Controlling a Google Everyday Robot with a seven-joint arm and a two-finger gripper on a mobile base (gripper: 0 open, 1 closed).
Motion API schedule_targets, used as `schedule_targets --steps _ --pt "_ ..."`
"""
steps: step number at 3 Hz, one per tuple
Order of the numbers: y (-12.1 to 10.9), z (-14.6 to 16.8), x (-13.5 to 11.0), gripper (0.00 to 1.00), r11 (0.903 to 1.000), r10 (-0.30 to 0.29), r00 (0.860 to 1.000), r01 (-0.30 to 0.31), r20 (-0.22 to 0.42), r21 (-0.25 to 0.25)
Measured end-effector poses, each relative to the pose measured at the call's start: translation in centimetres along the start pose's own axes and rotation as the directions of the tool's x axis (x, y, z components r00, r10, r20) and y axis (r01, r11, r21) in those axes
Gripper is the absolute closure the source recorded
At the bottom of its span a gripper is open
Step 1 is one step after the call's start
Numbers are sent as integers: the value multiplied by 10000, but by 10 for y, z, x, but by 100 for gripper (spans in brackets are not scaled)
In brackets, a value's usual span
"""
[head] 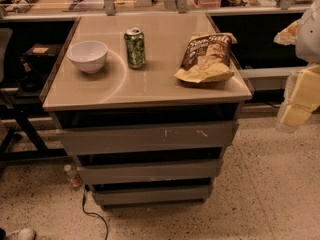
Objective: Open bottom drawer
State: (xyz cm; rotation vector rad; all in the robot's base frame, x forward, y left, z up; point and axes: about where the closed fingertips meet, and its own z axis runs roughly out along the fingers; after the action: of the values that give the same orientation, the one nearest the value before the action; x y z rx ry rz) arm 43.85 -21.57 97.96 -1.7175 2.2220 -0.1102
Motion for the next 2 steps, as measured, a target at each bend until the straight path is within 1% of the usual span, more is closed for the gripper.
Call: schedule_targets --steps 1,2 --pt "1 1 0 0 10000 13 10000 -13 65 41" --pt "18 28 4 0 9999 125 9997 -124 231 -20"
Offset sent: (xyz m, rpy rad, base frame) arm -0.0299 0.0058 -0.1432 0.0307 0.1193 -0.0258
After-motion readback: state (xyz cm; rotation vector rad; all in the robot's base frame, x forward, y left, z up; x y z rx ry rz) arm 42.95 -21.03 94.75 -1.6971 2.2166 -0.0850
